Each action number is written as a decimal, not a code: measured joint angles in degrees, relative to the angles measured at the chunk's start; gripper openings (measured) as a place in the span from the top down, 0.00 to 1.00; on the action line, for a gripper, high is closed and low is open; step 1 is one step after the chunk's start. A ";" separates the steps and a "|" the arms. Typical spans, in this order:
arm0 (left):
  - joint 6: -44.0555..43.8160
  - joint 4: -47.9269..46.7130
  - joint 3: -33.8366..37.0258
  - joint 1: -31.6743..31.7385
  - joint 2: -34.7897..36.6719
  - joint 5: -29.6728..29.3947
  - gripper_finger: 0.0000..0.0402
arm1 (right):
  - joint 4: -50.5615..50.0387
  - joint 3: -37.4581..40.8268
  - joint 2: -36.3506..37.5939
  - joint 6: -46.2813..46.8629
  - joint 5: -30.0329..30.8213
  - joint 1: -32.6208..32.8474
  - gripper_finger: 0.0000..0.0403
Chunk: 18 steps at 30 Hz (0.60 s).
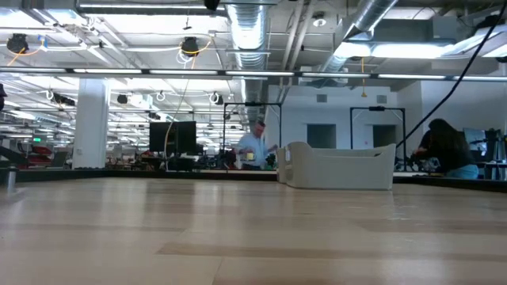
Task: Sort pens & pencils
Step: Put the blue pencil into the bottom bin
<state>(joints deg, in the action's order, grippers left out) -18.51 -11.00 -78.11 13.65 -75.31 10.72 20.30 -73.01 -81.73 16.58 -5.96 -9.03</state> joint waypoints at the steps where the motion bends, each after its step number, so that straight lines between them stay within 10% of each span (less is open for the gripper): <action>1: 0.38 0.02 0.00 0.05 0.08 -0.26 0.97 | -0.57 -0.01 0.32 -0.01 0.00 -0.04 0.30; 11: 1.49 0.22 0.00 0.55 0.57 -0.55 0.97 | -1.77 0.04 0.45 -0.04 0.02 -0.44 0.33; 18: 1.54 0.00 0.00 0.59 0.44 -0.57 0.97 | -1.88 0.12 0.30 -0.04 0.02 -0.46 0.54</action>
<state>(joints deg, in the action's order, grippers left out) -16.97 -11.00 -78.11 14.24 -74.87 10.15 18.42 -72.88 -81.43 16.53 -5.93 -9.50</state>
